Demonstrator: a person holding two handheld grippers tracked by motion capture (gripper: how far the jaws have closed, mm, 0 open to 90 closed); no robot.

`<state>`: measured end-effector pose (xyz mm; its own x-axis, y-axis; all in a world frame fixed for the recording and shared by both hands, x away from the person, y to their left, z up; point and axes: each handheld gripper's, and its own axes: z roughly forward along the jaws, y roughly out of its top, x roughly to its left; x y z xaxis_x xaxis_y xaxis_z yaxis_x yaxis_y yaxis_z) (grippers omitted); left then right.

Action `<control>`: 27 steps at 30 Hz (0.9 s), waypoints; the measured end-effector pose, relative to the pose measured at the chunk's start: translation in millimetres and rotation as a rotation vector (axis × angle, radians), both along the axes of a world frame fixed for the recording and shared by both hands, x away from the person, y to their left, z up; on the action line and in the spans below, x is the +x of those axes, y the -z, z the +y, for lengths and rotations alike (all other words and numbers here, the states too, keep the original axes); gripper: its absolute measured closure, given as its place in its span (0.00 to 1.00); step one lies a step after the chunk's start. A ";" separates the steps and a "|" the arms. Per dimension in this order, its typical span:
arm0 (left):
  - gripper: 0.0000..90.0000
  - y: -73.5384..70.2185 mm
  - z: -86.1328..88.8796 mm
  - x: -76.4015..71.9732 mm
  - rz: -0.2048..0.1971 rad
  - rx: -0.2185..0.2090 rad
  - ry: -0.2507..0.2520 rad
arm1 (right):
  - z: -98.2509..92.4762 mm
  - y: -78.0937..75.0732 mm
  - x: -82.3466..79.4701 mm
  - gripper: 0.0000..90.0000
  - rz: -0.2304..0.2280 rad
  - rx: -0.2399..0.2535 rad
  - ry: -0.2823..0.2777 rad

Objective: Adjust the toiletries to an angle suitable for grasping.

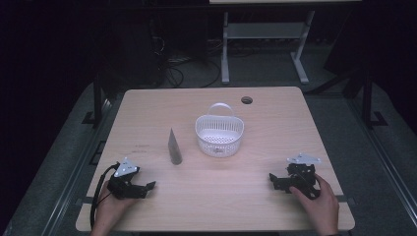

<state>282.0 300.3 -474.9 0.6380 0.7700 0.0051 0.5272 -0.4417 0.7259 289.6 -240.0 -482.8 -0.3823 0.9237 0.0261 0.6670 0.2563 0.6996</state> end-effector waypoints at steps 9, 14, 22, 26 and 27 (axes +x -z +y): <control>0.22 -3.4 -0.2 0.0 0.013 -0.002 0.012 | 0.0 0.0 0.0 0.01 0.000 0.000 0.000; 0.37 -9.9 -0.6 -1.2 0.042 -0.001 0.033 | 0.0 0.0 0.0 0.01 0.000 0.000 0.000; 0.74 -23.1 3.8 0.3 0.073 -0.036 0.049 | 0.0 0.0 0.0 0.01 0.000 0.001 0.000; 0.91 -30.1 5.3 1.1 0.086 -0.054 0.061 | 0.0 0.0 0.0 0.01 0.000 0.001 0.000; 0.95 -31.8 5.3 1.6 0.089 -0.058 0.065 | 0.0 0.0 0.0 0.01 0.000 0.000 0.000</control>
